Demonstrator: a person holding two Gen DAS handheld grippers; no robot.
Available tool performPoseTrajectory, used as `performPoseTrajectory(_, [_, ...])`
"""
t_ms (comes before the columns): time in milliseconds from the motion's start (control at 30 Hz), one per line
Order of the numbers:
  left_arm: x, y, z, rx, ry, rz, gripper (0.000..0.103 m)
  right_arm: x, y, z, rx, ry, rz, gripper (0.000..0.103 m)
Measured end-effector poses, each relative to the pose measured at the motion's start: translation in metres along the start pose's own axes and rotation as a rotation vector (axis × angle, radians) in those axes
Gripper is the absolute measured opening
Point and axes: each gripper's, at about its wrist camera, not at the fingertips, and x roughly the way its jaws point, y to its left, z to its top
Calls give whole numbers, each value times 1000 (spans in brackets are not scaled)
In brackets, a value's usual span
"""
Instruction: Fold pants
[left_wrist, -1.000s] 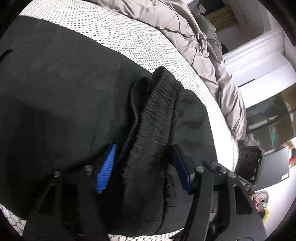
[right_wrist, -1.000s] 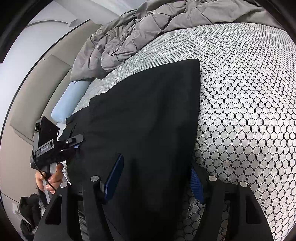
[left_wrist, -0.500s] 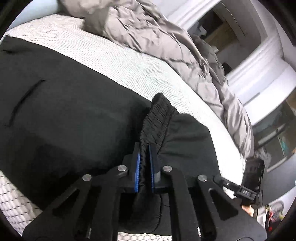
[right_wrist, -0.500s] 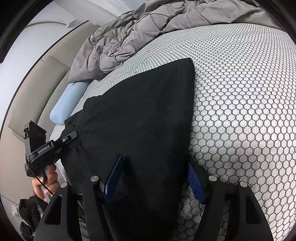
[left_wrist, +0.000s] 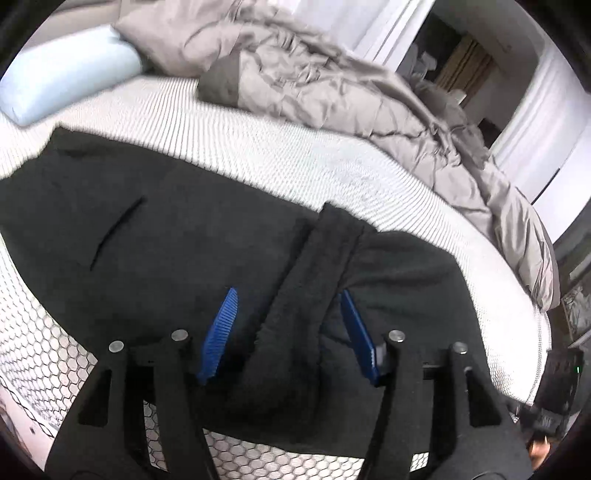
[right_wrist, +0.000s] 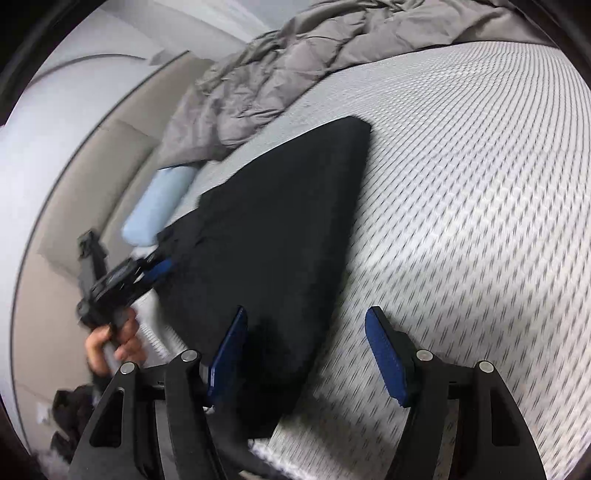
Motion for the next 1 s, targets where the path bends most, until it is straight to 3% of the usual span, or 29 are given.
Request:
performPoseTrajectory(33, [-6,-5,-1,15,-10,-6,60,1,3,-7,-17,5,-4,67])
performPoseTrajectory(100, [-5,-20,-5,49,5,-37,62,5,6,-22,-39,6,-64,34])
performPoseTrajectory(233, [4,-55,-18,116,61,-75,62,-3,10,-49,-38,-18,-57,15])
performPoseTrajectory(333, [1,-78,-29,151,71,-106,62,0,14,-70,-37,31,-47,14])
performPoseTrajectory(433, [0,-102,-47,215,96,-142,64,-15,21,-67,-38,-33,-85,16])
performPoseTrajectory(467, [1,-115,-59,253,116,-169,66,-23,22,-62,-35,-80,-115,24])
performPoseTrajectory(500, [2,-125,-68,294,137,-203,71,-30,23,-53,-35,-130,-130,39])
performPoseTrajectory(567, [9,-154,-96,407,220,-285,71,-29,21,-34,-16,-160,-114,56])
performPoseTrajectory(633, [11,-175,-118,494,228,-302,72,-16,16,-12,6,-135,-124,56])
performPoseTrajectory(700, [9,-190,-138,604,193,-262,82,2,8,7,23,-94,-139,57])
performPoseTrajectory(767, [11,-203,-161,742,163,-198,84,24,1,26,39,-37,-146,57])
performPoseTrajectory(900, [5,-202,-174,753,160,-202,86,59,-6,81,46,-4,-144,55])
performPoseTrajectory(1000, [2,-194,-175,745,185,-228,86,88,-22,125,2,10,-173,37])
